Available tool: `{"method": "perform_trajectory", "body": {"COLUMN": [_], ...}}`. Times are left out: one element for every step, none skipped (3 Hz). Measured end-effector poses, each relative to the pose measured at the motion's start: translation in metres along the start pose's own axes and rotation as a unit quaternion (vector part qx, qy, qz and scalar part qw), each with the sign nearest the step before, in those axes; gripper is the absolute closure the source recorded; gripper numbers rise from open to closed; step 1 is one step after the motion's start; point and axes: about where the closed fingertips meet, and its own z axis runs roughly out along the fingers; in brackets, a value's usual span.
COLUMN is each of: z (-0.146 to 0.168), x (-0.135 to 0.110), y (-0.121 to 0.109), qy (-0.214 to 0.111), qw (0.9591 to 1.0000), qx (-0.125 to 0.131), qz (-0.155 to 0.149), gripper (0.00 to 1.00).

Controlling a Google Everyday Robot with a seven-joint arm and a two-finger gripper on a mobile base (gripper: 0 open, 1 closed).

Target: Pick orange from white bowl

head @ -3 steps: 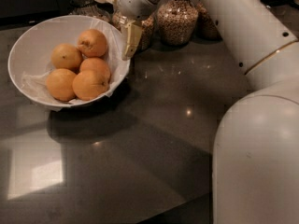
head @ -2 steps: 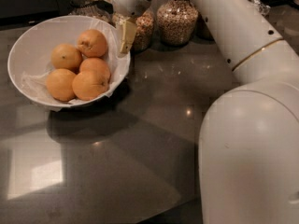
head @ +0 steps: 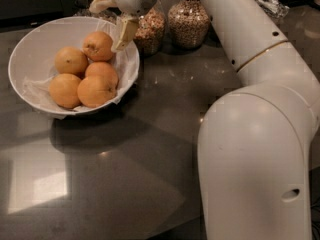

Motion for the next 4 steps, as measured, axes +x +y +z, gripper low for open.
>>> {"method": "perform_trajectory", "body": {"z": [0.005, 0.018, 0.037, 0.054], "x": [-0.001, 0.003, 0.006, 0.005], "y": [-0.002, 0.000, 0.004, 0.005], "qy": [-0.003, -0.009, -0.017, -0.023], "qw": [1.0000, 0.9997, 0.9987, 0.9971], "qx": [-0.008, -0.024, -0.049, -0.071], "qz": [-0.004, -0.004, -0.006, -0.013], "gripper": [0.31, 0.27, 0.29, 0.28]}}
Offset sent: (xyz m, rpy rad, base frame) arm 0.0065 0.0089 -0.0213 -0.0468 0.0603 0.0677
